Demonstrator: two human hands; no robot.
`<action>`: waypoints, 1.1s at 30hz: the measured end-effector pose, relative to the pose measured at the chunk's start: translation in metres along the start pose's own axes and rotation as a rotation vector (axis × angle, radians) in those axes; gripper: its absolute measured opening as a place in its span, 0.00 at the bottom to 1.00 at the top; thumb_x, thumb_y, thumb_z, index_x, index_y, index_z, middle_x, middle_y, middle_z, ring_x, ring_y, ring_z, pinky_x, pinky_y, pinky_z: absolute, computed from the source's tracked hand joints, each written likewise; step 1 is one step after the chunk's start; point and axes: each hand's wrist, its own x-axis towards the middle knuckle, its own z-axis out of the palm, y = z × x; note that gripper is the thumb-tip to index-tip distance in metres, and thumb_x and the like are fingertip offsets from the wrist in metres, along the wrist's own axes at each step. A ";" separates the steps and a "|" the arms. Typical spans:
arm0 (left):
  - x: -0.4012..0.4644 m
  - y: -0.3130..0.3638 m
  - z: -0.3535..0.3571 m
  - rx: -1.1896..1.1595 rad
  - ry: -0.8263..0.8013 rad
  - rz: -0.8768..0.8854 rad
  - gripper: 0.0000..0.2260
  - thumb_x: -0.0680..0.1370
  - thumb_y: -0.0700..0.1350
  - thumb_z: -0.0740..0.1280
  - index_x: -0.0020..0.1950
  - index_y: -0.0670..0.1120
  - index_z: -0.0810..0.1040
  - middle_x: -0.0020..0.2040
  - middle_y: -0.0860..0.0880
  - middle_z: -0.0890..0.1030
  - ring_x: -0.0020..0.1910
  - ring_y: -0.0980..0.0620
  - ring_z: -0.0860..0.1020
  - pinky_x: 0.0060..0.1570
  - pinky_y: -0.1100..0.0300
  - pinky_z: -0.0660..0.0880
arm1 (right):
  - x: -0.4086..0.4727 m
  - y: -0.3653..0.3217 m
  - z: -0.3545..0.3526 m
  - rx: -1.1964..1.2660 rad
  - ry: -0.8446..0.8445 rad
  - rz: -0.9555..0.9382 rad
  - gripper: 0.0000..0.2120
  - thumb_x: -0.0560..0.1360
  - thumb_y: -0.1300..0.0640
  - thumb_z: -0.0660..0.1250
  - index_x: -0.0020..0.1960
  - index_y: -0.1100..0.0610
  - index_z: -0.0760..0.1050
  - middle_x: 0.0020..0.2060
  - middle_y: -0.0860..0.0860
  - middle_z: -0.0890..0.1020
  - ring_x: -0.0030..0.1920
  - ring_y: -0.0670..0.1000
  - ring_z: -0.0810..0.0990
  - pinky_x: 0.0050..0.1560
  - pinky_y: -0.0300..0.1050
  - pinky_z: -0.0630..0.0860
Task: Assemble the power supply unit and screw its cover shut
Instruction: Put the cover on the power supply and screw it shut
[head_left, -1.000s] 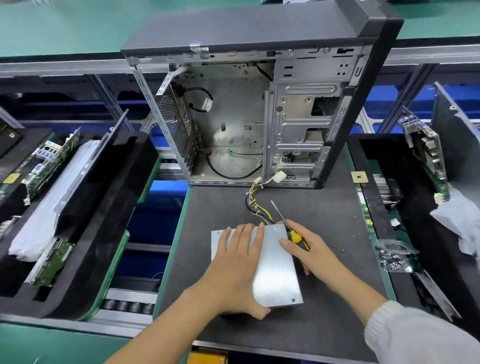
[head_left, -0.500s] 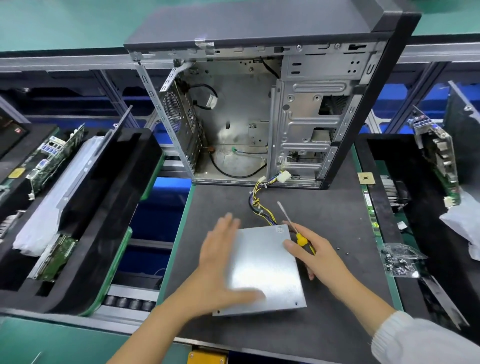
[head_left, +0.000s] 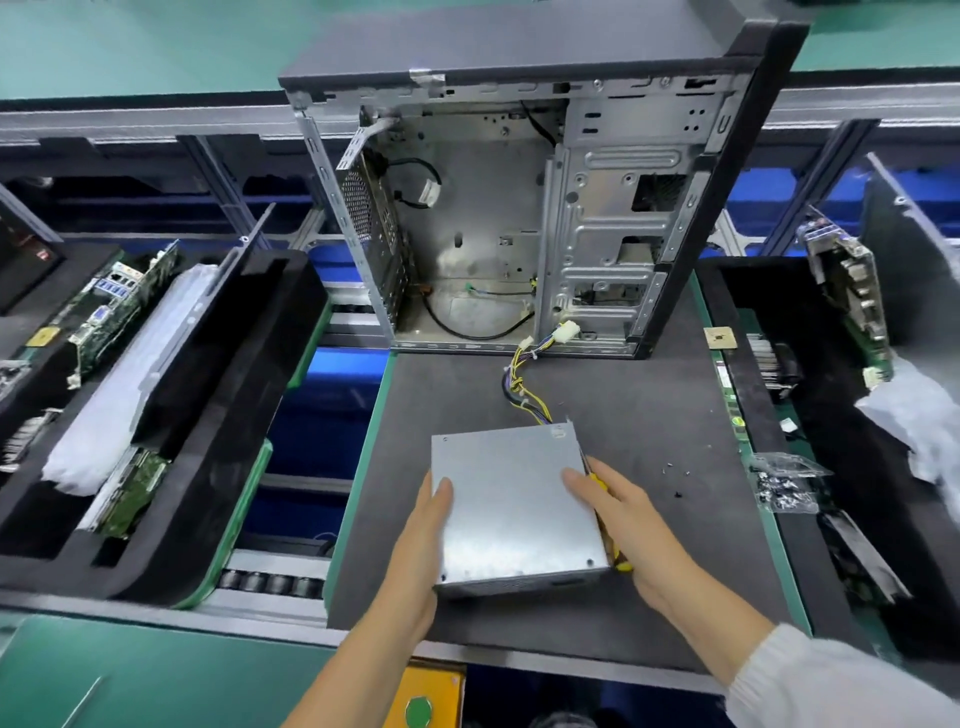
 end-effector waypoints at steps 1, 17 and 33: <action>-0.002 -0.001 -0.001 -0.001 0.006 -0.006 0.18 0.83 0.54 0.57 0.74 0.58 0.67 0.68 0.58 0.75 0.68 0.54 0.72 0.73 0.48 0.64 | -0.002 0.003 0.000 0.004 0.006 0.012 0.14 0.74 0.43 0.66 0.59 0.42 0.77 0.56 0.65 0.77 0.56 0.70 0.74 0.54 0.74 0.69; -0.009 -0.016 -0.012 0.032 -0.079 0.034 0.17 0.83 0.53 0.58 0.72 0.53 0.70 0.65 0.56 0.79 0.66 0.54 0.75 0.71 0.50 0.66 | -0.012 0.017 0.000 -0.022 0.081 0.030 0.20 0.69 0.33 0.65 0.55 0.43 0.78 0.54 0.63 0.78 0.41 0.54 0.73 0.26 0.39 0.65; -0.009 -0.022 -0.011 -0.070 -0.037 0.047 0.18 0.82 0.54 0.59 0.72 0.54 0.71 0.66 0.55 0.78 0.67 0.52 0.74 0.73 0.48 0.64 | -0.004 0.022 -0.108 -0.407 0.592 -0.227 0.07 0.74 0.59 0.69 0.38 0.51 0.78 0.32 0.51 0.79 0.32 0.50 0.76 0.28 0.40 0.72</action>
